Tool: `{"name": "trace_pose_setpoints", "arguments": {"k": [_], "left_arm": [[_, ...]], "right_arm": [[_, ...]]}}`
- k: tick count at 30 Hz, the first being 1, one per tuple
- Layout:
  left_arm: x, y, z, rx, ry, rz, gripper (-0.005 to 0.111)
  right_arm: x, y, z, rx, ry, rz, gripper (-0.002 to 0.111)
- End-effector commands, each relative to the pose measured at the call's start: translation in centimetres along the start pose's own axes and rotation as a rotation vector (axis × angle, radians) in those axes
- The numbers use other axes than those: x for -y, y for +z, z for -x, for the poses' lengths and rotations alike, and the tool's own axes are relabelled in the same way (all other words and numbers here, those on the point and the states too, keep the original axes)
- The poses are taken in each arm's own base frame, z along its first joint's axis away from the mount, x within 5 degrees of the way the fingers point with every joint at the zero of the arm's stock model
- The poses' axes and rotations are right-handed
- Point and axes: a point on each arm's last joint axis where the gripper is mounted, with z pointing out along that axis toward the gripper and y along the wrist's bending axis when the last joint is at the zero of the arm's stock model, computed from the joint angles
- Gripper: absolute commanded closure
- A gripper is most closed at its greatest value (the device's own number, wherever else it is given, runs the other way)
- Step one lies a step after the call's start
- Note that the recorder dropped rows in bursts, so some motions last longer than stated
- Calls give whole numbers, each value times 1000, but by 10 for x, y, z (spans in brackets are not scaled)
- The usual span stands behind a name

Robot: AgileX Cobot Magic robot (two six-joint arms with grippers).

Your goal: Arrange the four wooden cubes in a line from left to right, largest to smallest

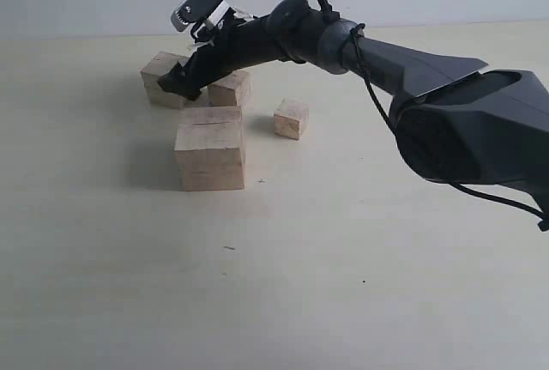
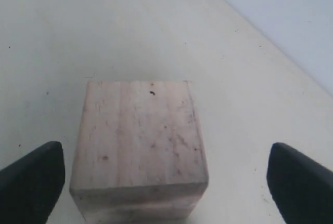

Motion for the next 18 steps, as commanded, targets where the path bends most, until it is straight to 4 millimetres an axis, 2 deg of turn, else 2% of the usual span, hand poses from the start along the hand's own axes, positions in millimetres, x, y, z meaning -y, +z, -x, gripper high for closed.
{"name": "trace_pose_setpoints", "arguments": {"k": [1,12,18], "left_arm": [[0,0,0,5,2,2,107],[0,0,0,5,2,2,107],[0,0,0,5,2,2,107]], "right_arm": [[0,-2,3,26,40,15,7],[-3,-1,2,26,48,36,7],[-6,5,-6,12,54,45,7]]}}
